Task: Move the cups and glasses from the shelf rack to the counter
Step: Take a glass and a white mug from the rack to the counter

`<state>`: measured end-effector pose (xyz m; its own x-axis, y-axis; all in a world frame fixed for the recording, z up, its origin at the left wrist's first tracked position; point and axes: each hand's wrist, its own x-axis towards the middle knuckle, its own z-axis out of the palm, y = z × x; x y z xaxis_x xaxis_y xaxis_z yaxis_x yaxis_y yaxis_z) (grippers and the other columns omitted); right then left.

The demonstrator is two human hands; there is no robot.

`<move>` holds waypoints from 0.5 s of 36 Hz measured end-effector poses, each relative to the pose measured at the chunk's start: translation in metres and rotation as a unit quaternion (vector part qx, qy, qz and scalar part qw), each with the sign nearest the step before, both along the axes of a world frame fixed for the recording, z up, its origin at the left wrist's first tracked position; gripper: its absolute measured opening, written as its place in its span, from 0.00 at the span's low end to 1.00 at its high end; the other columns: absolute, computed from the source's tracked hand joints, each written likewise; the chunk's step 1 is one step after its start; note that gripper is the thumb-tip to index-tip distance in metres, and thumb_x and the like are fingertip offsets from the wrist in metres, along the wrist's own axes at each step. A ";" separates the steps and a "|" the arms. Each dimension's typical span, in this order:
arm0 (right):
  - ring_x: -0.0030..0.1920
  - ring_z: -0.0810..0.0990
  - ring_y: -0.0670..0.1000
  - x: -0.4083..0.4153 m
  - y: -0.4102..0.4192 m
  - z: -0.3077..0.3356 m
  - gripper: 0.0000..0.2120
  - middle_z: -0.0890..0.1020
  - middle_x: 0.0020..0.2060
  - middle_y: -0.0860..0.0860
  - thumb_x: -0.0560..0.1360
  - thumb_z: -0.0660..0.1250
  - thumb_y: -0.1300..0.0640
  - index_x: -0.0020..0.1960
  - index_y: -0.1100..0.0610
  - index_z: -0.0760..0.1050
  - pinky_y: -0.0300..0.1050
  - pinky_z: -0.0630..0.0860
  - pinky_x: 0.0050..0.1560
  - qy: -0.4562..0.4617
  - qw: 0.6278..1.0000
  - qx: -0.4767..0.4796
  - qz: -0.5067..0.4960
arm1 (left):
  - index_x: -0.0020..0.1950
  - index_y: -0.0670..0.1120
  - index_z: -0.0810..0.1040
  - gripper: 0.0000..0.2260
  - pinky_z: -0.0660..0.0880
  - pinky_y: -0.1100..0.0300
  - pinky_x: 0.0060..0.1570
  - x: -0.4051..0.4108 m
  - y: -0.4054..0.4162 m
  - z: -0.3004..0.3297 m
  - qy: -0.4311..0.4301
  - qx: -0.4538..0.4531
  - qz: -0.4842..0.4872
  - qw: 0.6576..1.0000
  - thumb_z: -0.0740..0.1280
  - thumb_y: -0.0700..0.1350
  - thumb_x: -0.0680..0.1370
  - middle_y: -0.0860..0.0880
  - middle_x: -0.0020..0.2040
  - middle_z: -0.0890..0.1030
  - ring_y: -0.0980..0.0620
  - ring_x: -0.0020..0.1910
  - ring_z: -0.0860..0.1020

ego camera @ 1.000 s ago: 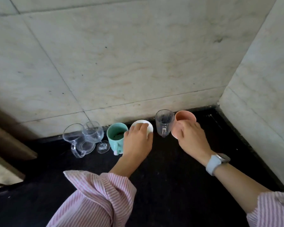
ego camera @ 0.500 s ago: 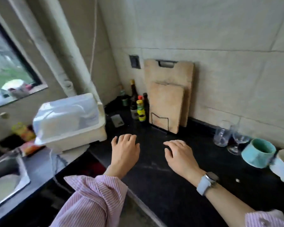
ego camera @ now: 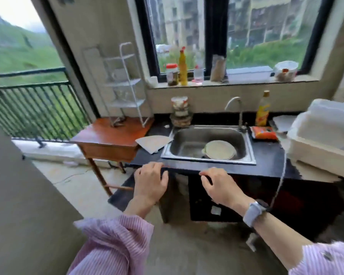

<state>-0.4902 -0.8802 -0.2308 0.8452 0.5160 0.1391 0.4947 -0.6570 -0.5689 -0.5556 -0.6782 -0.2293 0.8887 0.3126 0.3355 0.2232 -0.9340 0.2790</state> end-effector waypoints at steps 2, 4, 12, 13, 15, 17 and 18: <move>0.61 0.74 0.54 0.005 0.052 0.007 0.14 0.80 0.57 0.53 0.77 0.57 0.54 0.58 0.56 0.76 0.50 0.69 0.63 -0.018 0.999 -0.004 0.049 | 0.58 0.46 0.75 0.13 0.71 0.50 0.57 -0.013 0.043 0.005 -0.009 -0.002 0.043 0.999 0.62 0.49 0.76 0.44 0.56 0.79 0.44 0.56 0.76; 0.60 0.75 0.54 0.010 0.100 0.011 0.14 0.80 0.56 0.53 0.77 0.57 0.54 0.58 0.55 0.76 0.52 0.71 0.62 -0.028 0.995 -0.002 0.098 | 0.57 0.46 0.76 0.13 0.72 0.49 0.56 -0.022 0.080 0.008 -0.017 -0.002 0.086 0.996 0.62 0.48 0.76 0.44 0.55 0.80 0.44 0.55 0.76; 0.55 0.77 0.56 0.063 0.261 0.017 0.13 0.81 0.54 0.55 0.77 0.58 0.55 0.56 0.56 0.77 0.51 0.73 0.58 -0.064 0.978 0.008 0.200 | 0.59 0.46 0.75 0.13 0.68 0.51 0.58 0.004 0.206 0.024 -0.049 -0.013 0.174 0.983 0.62 0.48 0.76 0.45 0.58 0.78 0.44 0.58 0.74; 0.55 0.77 0.56 0.073 0.279 0.017 0.13 0.81 0.54 0.55 0.77 0.58 0.54 0.57 0.56 0.76 0.51 0.73 0.58 -0.064 0.976 0.013 0.207 | 0.59 0.46 0.75 0.14 0.68 0.51 0.58 0.015 0.221 0.026 -0.048 -0.014 0.175 0.983 0.62 0.48 0.76 0.45 0.58 0.78 0.44 0.58 0.74; 0.55 0.77 0.55 0.098 0.315 0.020 0.14 0.81 0.54 0.55 0.77 0.57 0.54 0.57 0.55 0.77 0.52 0.74 0.58 -0.062 0.974 0.023 0.218 | 0.60 0.46 0.74 0.14 0.69 0.50 0.57 0.041 0.254 0.030 -0.043 -0.008 0.174 0.984 0.61 0.48 0.76 0.44 0.58 0.78 0.44 0.58 0.74; 0.55 0.77 0.56 0.128 0.352 0.025 0.14 0.81 0.54 0.55 0.77 0.57 0.54 0.57 0.55 0.77 0.53 0.74 0.58 -0.064 0.972 0.024 0.223 | 0.60 0.46 0.74 0.14 0.69 0.50 0.57 0.070 0.289 0.036 -0.036 -0.006 0.178 0.983 0.61 0.48 0.76 0.44 0.58 0.78 0.43 0.57 0.74; 0.56 0.76 0.56 0.140 0.367 0.029 0.14 0.80 0.55 0.55 0.77 0.56 0.53 0.57 0.55 0.76 0.53 0.74 0.58 -0.065 0.972 0.019 0.225 | 0.60 0.46 0.74 0.14 0.69 0.50 0.56 0.082 0.303 0.040 -0.037 -0.006 0.182 0.983 0.62 0.48 0.76 0.44 0.58 0.78 0.42 0.57 0.74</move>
<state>-0.3499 -0.5137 -0.2019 0.5102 0.8215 0.2545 0.7957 -0.3386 -0.5022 -0.4738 -0.3749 -0.1895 0.6904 0.6097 0.3894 0.5209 -0.7925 0.3174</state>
